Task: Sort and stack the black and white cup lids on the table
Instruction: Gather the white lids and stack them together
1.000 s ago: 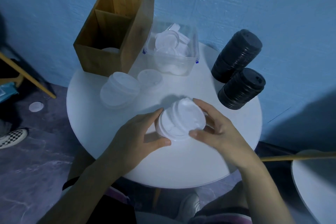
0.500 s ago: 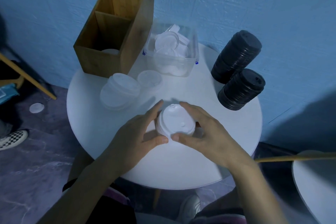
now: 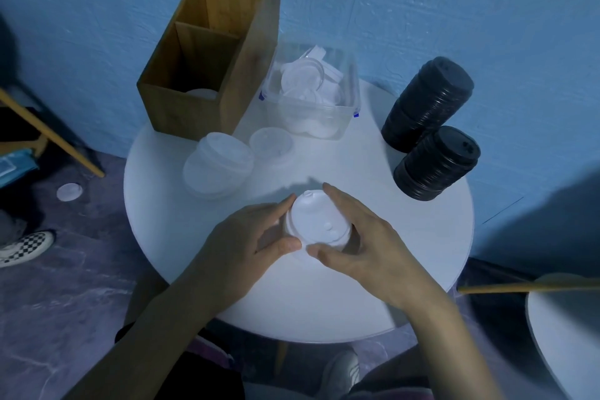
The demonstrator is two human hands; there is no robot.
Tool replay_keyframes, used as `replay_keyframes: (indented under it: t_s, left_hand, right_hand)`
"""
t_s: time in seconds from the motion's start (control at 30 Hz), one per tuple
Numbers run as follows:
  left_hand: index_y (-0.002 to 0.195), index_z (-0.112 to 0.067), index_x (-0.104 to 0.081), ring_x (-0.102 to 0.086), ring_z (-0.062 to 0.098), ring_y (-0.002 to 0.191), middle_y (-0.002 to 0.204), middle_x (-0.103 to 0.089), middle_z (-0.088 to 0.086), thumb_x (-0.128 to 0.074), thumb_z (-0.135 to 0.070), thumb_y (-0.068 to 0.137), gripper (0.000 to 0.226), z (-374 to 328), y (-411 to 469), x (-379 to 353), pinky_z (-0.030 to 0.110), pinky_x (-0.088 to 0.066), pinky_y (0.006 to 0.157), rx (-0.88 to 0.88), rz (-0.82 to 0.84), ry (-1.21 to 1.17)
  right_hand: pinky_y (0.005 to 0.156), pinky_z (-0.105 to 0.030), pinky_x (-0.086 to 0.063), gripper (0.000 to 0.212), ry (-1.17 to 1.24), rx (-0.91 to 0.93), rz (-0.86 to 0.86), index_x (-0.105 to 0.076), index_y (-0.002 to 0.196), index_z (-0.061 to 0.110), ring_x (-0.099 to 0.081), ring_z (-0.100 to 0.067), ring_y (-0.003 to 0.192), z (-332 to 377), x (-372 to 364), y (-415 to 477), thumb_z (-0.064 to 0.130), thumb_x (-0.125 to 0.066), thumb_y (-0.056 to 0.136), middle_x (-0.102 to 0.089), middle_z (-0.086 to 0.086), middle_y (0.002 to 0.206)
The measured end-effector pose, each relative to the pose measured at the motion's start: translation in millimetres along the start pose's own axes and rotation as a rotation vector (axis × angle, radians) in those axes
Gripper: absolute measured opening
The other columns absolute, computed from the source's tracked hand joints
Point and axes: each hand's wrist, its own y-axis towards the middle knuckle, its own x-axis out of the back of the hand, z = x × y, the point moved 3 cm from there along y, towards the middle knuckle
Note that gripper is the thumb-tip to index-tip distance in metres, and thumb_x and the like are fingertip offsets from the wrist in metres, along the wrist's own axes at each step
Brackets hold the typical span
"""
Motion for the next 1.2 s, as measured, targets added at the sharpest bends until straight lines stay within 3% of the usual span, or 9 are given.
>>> replay_keyframes:
  t_s: [0.1, 0.23, 0.3, 0.43, 0.53, 0.67, 0.9, 1.03, 1.2]
  left_hand:
    - [0.154, -0.04, -0.04, -0.048, 0.001, 0.134, 0.147, -0.053, -0.021, -0.052, -0.067, 0.09, 0.071, 1.2, -0.2, 0.8, 0.012, -0.031, 0.105, -0.003, 0.022, -0.005]
    - [0.154, -0.038, -0.041, -0.05, -0.003, 0.127, 0.142, -0.055, -0.022, -0.046, -0.069, 0.089, 0.071, 1.1, 0.7, 0.9, -0.002, -0.026, 0.096, -0.009, 0.014, 0.007]
    - [0.15, -0.038, -0.047, -0.052, -0.003, 0.122, 0.138, -0.056, -0.024, -0.046, -0.069, 0.09, 0.068, 1.5, 0.8, 4.4, 0.002, -0.029, 0.099, -0.014, -0.009, 0.0]
    - [0.127, -0.021, -0.069, -0.058, -0.003, 0.098, 0.118, -0.066, -0.014, -0.057, -0.054, 0.095, 0.047, 6.0, -1.4, 27.8, 0.02, -0.048, 0.092, -0.15, -0.35, 0.094]
    - [0.126, -0.013, -0.067, -0.058, 0.021, 0.118, 0.129, -0.067, 0.008, -0.062, -0.05, 0.093, 0.05, 16.2, 4.5, 44.9, 0.038, -0.045, 0.104, -0.184, -0.584, 0.286]
    - [0.153, -0.024, -0.04, -0.035, 0.039, 0.145, 0.16, -0.037, 0.014, -0.056, -0.068, 0.085, 0.082, 39.4, 21.4, 50.0, 0.059, -0.031, 0.116, 0.045, -0.478, 0.44]
    - [0.145, -0.022, -0.053, -0.046, 0.034, 0.14, 0.158, -0.044, 0.01, -0.068, -0.038, 0.093, 0.057, 32.5, 23.7, 26.5, 0.038, -0.032, 0.109, -0.05, -0.322, 0.292]
    - [0.136, -0.021, -0.061, -0.051, 0.031, 0.136, 0.155, -0.049, 0.008, -0.065, -0.043, 0.094, 0.048, 24.5, 34.7, 19.4, 0.036, -0.034, 0.107, -0.121, -0.3, 0.24]
    - [0.136, -0.021, -0.058, -0.051, 0.029, 0.135, 0.155, -0.049, 0.006, -0.08, -0.047, 0.08, 0.065, 20.2, 52.7, 20.9, 0.033, -0.034, 0.108, -0.102, -0.295, 0.217]
  right_hand:
    - [0.115, -0.017, -0.032, 0.085, 0.022, 0.006, -0.008, -0.03, 0.152, 0.053, -0.032, 0.022, 0.134, -0.8, -3.5, 0.9, 0.052, -0.077, 0.081, -0.031, 0.057, 0.136]
    - [0.118, -0.027, -0.034, 0.088, 0.068, 0.004, -0.048, -0.026, 0.152, 0.055, -0.034, 0.015, 0.138, -1.3, -5.7, 1.0, 0.053, -0.076, 0.081, -0.036, 0.041, 0.149]
    - [0.116, -0.031, -0.038, 0.084, 0.083, -0.01, -0.055, -0.027, 0.148, 0.059, -0.04, 0.009, 0.137, -1.1, -5.6, 0.6, 0.052, -0.077, 0.081, -0.041, 0.039, 0.146]
    - [0.115, -0.035, -0.041, 0.077, 0.095, -0.023, -0.051, -0.033, 0.144, 0.058, -0.044, 0.004, 0.136, -1.7, -4.8, -0.4, 0.053, -0.078, 0.081, -0.044, 0.039, 0.144]
    - [0.116, -0.035, -0.039, 0.078, 0.102, -0.017, -0.052, -0.034, 0.146, 0.055, -0.042, 0.006, 0.138, -1.6, -4.6, -0.4, 0.055, -0.078, 0.082, -0.041, 0.041, 0.146]
    - [0.116, -0.037, -0.04, 0.079, 0.114, -0.025, -0.047, -0.034, 0.147, 0.055, -0.043, 0.002, 0.139, -0.9, -4.3, -0.9, 0.058, -0.077, 0.08, -0.044, 0.037, 0.146]
    - [0.118, -0.026, -0.035, 0.077, 0.106, -0.037, -0.043, -0.036, 0.147, 0.055, -0.035, 0.017, 0.137, 1.7, -1.5, -5.1, 0.052, -0.078, 0.083, -0.038, 0.046, 0.145]
    - [0.118, -0.023, -0.031, 0.08, 0.084, -0.022, -0.026, -0.034, 0.15, 0.052, -0.03, 0.02, 0.137, 2.3, -3.4, -8.7, 0.053, -0.078, 0.083, -0.035, 0.046, 0.147]
    - [0.121, -0.03, -0.033, 0.086, 0.11, -0.017, -0.027, -0.029, 0.153, 0.052, -0.031, 0.014, 0.141, 1.4, -3.3, -12.6, 0.054, -0.077, 0.083, -0.035, 0.041, 0.151]
